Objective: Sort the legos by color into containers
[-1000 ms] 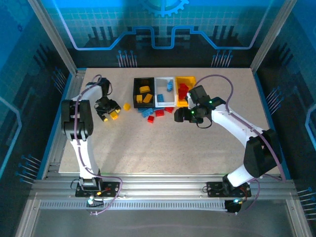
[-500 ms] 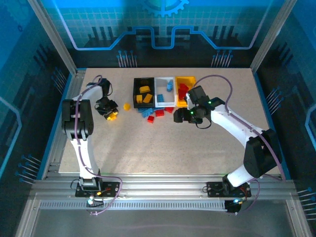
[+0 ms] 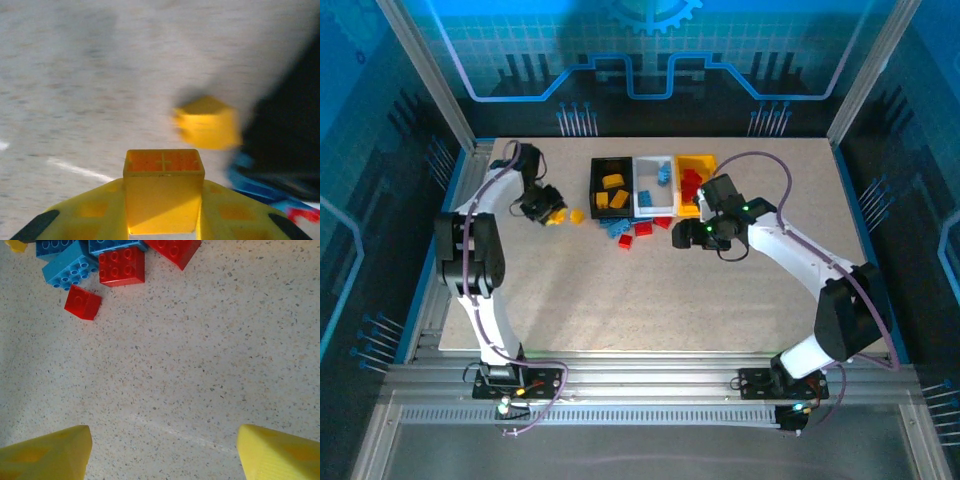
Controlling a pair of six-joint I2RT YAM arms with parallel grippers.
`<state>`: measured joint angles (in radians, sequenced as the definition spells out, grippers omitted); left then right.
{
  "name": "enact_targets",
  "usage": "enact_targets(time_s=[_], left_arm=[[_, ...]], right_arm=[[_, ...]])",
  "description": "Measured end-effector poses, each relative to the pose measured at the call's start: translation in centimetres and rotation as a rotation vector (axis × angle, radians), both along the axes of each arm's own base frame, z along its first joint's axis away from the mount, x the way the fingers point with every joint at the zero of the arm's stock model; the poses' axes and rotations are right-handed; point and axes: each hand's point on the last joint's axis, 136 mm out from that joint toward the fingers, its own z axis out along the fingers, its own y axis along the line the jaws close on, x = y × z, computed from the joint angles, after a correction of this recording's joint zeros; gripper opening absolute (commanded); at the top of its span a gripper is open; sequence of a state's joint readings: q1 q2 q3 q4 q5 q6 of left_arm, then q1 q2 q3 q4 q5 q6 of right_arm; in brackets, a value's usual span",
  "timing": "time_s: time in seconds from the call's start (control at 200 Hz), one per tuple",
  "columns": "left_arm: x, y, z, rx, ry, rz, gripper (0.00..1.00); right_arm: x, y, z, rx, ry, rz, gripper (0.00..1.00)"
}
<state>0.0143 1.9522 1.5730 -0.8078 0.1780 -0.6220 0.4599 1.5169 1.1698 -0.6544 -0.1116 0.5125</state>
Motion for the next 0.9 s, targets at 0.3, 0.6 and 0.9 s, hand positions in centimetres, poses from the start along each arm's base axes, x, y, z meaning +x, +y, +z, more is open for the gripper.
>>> enact_targets(time_s=[0.3,0.6,0.9], left_arm=[[9.4,-12.2,8.1,-0.084,-0.296,-0.226,0.34],[11.5,-13.4,0.8,-0.082,-0.167,-0.224,0.47],[11.2,-13.2,1.4,-0.070,-0.168,-0.238,0.63]], right_arm=[[-0.4,-0.6,1.3,0.001,-0.036,-0.011,0.78],[-1.7,-2.9,2.0,-0.011,-0.059,-0.056,0.78],[-1.9,-3.4,1.2,-0.012,-0.038,-0.065,0.78]])
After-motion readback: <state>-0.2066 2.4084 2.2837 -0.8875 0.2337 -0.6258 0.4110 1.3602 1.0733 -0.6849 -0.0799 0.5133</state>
